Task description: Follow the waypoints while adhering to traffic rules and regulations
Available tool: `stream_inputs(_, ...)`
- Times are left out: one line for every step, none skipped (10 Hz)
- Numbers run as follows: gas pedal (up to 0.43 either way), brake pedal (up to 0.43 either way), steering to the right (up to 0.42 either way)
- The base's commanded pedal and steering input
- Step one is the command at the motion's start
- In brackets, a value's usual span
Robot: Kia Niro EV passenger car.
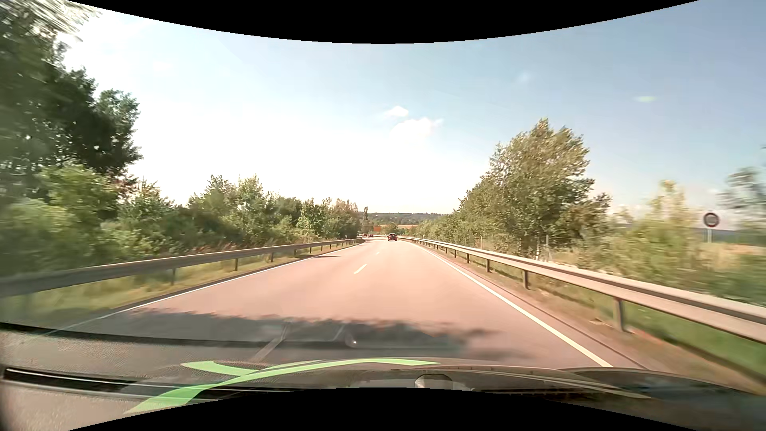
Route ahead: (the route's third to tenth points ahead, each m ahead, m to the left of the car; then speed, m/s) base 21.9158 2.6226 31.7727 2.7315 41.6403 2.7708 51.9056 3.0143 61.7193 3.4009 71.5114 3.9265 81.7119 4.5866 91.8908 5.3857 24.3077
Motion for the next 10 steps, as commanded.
stream_inputs(0.11, 0.0, -0.003)
stream_inputs(0.11, 0.0, -0.004)
stream_inputs(0.11, 0.0, -0.005)
stream_inputs(0.11, 0.0, -0.005)
stream_inputs(0.11, 0.0, -0.005)
stream_inputs(0.087, 0.0, -0.005)
stream_inputs(0.087, 0.0, -0.005)
stream_inputs(0.087, 0.0, -0.005)
stream_inputs(0.098, 0.0, -0.006)
stream_inputs(0.098, 0.0, -0.005)
